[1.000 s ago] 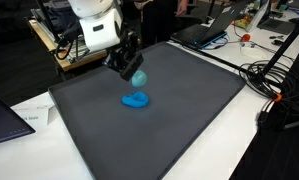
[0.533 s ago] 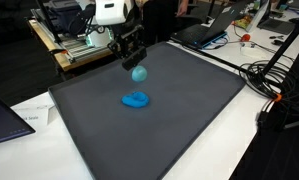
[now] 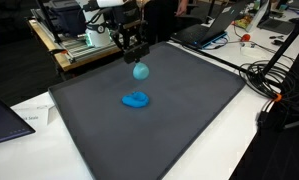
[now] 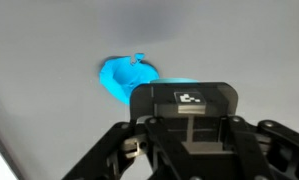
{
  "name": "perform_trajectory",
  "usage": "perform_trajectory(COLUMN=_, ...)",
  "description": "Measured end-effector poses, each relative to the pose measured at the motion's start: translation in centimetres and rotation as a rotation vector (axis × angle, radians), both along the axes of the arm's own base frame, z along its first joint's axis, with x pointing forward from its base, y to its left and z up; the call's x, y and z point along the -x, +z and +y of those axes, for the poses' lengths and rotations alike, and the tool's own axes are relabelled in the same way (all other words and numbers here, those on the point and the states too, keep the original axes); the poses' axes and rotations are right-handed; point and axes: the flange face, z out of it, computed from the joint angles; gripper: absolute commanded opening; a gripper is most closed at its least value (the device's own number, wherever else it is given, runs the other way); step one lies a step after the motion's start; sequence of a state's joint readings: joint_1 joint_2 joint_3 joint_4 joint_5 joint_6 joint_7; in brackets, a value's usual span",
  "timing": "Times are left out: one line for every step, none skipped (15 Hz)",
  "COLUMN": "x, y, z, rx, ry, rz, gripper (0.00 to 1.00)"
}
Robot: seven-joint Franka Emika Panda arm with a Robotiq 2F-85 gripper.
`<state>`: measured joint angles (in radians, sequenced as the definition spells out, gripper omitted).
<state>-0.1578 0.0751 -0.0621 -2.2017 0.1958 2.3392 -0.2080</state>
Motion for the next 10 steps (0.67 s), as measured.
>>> perform_trajectory(x=-0.1, y=-0.2, z=-0.1, rx=0.0, ry=0.0, rz=0.003, gripper=0.47)
perform_trajectory(x=-0.1, y=-0.3, z=-0.2, rx=0.0, ry=-0.001, rz=0.005, gripper=0.22)
perform_trajectory(x=-0.1, y=-0.4, z=-0.2, rx=0.0, ry=-0.002, rz=0.006, gripper=0.22)
perform_trajectory(x=-0.1, y=-0.5, z=-0.2, rx=0.0, ry=-0.002, rz=0.007, gripper=0.22)
perform_trajectory(x=-0.3, y=-0.4, z=-0.2, rx=0.011, ry=-0.001, rz=-0.001, gripper=0.22)
perform_trajectory(x=-0.6, y=-0.3, z=-0.1, rx=0.041, ry=0.004, rz=-0.024, gripper=0.22)
perform_trajectory(x=-1.0, y=0.0, z=0.1, rx=0.076, ry=0.012, rz=-0.049, gripper=0.22)
perform_trajectory(x=-1.5, y=0.2, z=0.4, rx=0.115, ry=0.021, rz=-0.072, gripper=0.22)
perform_trajectory(x=-1.9, y=0.3, z=0.9, rx=0.152, ry=0.028, rz=-0.092, gripper=0.22)
perform_trajectory(x=-2.1, y=0.4, z=1.4, rx=0.187, ry=0.036, rz=-0.102, gripper=0.22)
